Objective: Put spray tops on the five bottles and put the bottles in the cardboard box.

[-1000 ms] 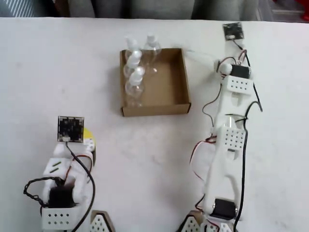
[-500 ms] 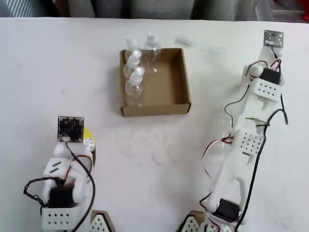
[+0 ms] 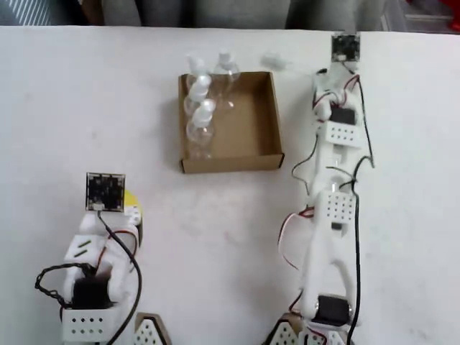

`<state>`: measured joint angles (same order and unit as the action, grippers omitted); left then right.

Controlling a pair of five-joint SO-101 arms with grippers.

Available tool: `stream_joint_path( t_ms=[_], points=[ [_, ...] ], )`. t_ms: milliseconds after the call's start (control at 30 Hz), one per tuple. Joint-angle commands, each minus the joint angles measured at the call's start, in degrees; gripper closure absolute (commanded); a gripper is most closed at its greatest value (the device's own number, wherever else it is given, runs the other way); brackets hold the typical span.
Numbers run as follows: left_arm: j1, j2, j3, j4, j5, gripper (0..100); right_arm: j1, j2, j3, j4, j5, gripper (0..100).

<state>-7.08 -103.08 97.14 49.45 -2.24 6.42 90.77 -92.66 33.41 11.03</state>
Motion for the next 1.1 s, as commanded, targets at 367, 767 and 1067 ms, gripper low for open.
stream_joint_path(
  t_ms=[367,767,1067],
  points=[
    [0.0,0.0,0.0,1.3,-0.4,98,-5.4,-20.3,26.8,14.7,7.2,98.1],
    [0.0,0.0,0.0,1.1,-0.4,98,-3.6,-32.0,20.9,46.4,6.7,98.1],
    [0.0,0.0,0.0,0.9,-0.4,98,-1.1,-29.1,15.1,38.2,6.8,98.1]
  ],
)
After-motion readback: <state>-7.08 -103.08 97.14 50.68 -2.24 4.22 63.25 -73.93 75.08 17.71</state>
